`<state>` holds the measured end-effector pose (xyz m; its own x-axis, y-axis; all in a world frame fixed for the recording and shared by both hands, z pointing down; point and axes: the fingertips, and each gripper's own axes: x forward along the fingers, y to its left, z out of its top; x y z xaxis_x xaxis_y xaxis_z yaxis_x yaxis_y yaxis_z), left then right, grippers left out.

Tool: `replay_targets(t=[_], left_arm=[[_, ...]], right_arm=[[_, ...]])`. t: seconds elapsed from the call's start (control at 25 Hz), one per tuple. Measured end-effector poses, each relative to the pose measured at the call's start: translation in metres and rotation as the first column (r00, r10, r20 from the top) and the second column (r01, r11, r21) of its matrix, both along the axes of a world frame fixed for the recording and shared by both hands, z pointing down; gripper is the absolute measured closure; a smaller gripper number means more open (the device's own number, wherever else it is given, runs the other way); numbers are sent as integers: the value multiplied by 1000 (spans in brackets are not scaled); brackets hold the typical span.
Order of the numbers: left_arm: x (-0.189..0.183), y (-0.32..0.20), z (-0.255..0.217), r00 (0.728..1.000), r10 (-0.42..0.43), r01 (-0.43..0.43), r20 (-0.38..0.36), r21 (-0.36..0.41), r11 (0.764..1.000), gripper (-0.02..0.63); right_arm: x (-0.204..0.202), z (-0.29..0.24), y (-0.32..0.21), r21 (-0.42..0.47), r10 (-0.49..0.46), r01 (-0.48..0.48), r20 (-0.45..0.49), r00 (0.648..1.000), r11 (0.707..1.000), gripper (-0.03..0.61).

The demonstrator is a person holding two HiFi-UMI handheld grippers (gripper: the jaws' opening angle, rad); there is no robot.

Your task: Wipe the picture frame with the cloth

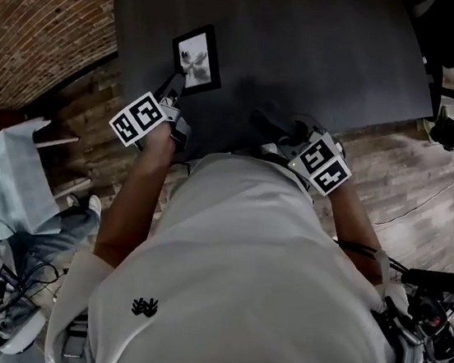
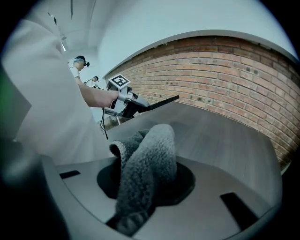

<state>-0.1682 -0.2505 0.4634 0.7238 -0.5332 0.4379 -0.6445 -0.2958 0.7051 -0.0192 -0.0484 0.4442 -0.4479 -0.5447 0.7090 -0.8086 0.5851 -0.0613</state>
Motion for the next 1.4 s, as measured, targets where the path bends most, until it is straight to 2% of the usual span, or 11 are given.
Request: replay_targets(t=[0.2,0.32,0.64,1.04,1.4], left_arm=[[-19,2,12,999,20,-22,50,32,999,538],[-26,-1,28,997,3,-5,76,27,1000,538],[-64,3,71,984,-54,54,168,3,999,538],[-112,-18,125,940,-117,121,321,7,993,538],[-137,-28,147,904,-117,112,411,37,993,538]], right_arm=[[-15,5,12,-6,65,-65,3,998,998,486],[-17,13,16,-19,99,-98,12,995,995,486],[-35,12,18,-36,66,-68,-30,997,997,486],[-51,12,15,-60,42,-46,-65,997,997,486],[-62,15,20,-63,62,-67,-80,995,996,486]])
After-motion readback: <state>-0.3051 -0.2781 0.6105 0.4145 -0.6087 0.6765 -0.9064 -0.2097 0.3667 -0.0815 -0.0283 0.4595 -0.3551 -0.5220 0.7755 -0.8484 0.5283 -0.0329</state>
